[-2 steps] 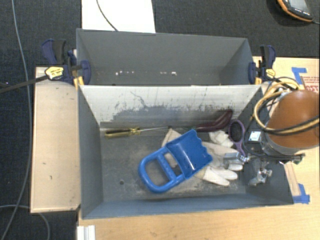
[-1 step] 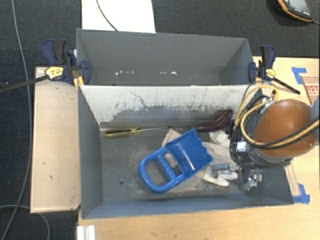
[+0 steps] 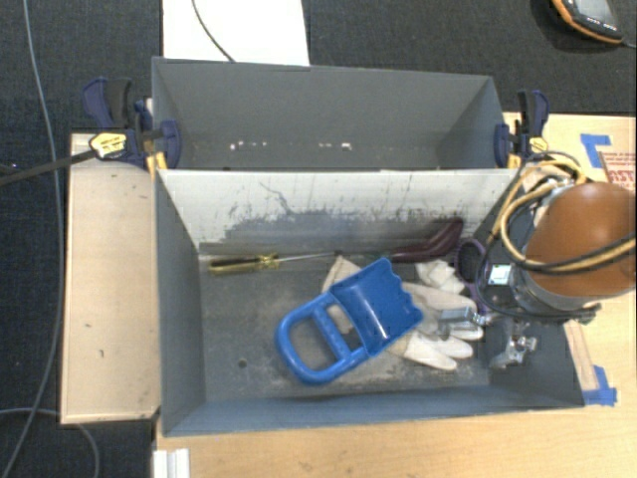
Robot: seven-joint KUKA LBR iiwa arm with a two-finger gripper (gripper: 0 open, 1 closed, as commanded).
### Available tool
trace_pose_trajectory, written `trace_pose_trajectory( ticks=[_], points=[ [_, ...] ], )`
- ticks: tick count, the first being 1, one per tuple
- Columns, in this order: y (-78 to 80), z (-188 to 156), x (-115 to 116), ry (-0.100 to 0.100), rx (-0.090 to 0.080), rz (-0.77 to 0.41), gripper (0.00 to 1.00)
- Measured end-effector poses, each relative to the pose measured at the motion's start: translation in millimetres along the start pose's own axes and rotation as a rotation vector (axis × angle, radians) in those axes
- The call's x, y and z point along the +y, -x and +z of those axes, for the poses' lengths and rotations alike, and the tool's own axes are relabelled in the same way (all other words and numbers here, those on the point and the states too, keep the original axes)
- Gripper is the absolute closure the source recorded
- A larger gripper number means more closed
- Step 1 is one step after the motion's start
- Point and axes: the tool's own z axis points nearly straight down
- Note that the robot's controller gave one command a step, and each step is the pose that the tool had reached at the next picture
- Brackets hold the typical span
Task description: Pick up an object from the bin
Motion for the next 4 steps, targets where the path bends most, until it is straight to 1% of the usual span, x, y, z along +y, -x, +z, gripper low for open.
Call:
trace_pose_trajectory(
  ticks=[1,2,3,4],
  points=[
    [2.6,0,7,-0.002,0.002,-0.031,0.00],
    [7.0,-9,30,0.001,0.001,-0.348,0.00],
    [6.4,12,-5,0.003,-0.012,-0.691,0.00],
    [0.7,11,28,-0.011,-0.007,-0.736,0.00]
  ],
)
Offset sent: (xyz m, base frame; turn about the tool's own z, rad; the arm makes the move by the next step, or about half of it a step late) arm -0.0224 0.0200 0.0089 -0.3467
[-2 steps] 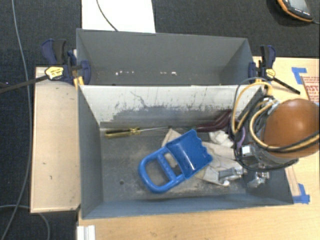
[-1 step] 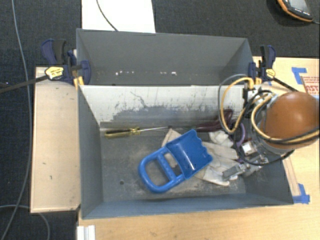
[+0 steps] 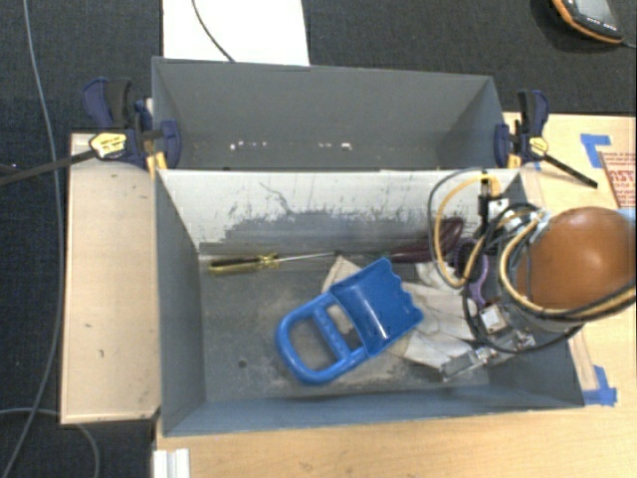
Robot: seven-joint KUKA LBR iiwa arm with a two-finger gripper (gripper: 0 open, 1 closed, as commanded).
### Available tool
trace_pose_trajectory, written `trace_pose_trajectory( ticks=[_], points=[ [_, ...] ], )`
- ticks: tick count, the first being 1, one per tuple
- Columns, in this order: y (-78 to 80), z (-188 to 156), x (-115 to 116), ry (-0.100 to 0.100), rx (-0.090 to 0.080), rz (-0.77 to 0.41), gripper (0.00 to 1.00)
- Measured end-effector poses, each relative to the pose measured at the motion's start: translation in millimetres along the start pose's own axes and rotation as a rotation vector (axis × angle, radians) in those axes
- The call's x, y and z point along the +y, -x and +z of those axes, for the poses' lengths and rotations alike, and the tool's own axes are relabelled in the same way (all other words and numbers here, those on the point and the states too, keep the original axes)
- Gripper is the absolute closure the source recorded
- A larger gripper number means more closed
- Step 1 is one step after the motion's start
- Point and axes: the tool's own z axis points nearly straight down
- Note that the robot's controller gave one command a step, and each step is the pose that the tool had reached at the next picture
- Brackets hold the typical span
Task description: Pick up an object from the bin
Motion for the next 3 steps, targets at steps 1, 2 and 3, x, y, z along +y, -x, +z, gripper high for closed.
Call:
trace_pose_trajectory(
  ticks=[1,2,3],
  points=[
    [-8.7,3,-9,0.003,-0.019,-0.378,0.00],
    [-22.1,4,-18,-0.001,-0.021,-0.139,0.00],
    [-17.8,4,-42,0.002,-0.023,-0.364,1.00]
  ],
)
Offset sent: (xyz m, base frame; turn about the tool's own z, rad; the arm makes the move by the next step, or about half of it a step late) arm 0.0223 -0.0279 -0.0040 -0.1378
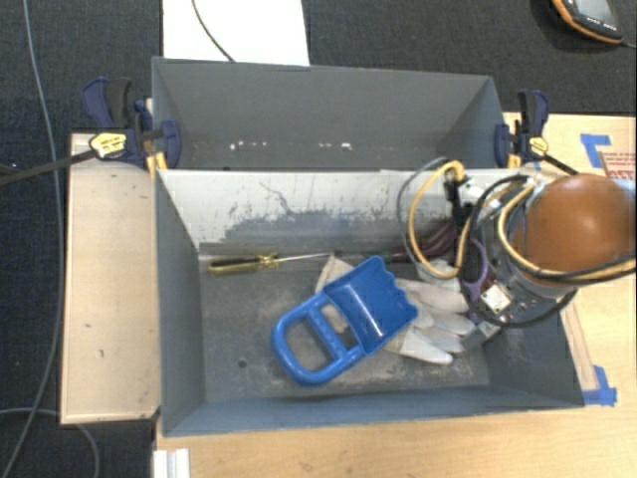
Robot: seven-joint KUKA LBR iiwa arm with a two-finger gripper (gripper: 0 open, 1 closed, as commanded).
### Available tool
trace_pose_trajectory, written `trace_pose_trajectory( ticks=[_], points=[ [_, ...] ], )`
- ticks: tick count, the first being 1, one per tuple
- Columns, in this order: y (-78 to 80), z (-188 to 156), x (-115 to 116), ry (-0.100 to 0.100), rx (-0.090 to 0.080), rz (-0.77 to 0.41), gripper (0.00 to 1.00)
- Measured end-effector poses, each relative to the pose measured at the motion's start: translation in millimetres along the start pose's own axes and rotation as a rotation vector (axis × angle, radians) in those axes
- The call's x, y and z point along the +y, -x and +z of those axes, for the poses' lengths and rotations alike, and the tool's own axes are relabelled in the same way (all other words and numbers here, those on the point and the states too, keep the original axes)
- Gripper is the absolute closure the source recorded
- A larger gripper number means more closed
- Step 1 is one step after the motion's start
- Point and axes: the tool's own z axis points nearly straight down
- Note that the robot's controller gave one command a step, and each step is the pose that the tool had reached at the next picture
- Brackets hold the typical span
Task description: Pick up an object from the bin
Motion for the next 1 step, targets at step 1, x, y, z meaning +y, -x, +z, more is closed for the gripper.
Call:
trace_pose_trajectory(
  ticks=[1],
  points=[
    [0.2,0.1,0.1,0.001,-0.001,0.002,1.00]
  ],
)
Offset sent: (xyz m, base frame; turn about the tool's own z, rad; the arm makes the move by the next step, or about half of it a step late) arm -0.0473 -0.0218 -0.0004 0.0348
